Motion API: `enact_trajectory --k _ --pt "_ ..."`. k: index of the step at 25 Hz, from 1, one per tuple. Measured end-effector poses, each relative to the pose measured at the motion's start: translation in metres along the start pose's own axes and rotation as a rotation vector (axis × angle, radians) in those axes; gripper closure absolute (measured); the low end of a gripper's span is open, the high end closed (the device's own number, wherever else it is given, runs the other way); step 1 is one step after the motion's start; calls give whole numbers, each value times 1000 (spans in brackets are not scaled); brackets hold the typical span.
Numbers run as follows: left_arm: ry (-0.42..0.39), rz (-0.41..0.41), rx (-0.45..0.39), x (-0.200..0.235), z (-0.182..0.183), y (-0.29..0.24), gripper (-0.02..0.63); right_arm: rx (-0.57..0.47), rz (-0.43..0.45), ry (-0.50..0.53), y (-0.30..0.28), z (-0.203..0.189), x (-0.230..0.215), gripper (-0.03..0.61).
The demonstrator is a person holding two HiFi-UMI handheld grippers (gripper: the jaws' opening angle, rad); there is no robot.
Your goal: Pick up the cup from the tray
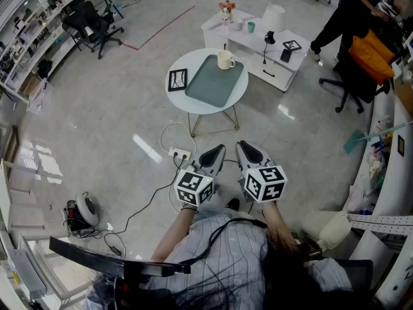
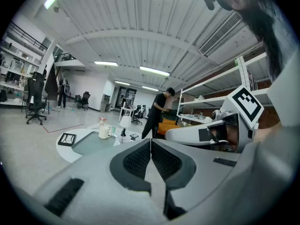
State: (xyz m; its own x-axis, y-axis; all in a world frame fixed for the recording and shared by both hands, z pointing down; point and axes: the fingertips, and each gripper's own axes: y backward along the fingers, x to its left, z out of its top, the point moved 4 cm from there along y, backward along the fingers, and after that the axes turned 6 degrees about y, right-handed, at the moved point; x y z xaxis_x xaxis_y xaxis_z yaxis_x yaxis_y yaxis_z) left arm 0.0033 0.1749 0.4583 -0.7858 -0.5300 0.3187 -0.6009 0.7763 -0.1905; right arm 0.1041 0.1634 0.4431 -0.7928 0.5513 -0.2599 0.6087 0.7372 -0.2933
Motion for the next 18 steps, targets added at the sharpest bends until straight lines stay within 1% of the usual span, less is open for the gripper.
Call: enact_trajectory --k 5,12,18 --pt "-7 -4 -6 2 6 -3 600 -12 -4 1 -3 7 -2 522" --pt "-10 -9 -6 2 7 -12 600 -24 -32 -11 -3 10 -15 521" --pt "-12 -4 3 4 7 -13 600 -26 -11 -25 -7 8 -16 520"
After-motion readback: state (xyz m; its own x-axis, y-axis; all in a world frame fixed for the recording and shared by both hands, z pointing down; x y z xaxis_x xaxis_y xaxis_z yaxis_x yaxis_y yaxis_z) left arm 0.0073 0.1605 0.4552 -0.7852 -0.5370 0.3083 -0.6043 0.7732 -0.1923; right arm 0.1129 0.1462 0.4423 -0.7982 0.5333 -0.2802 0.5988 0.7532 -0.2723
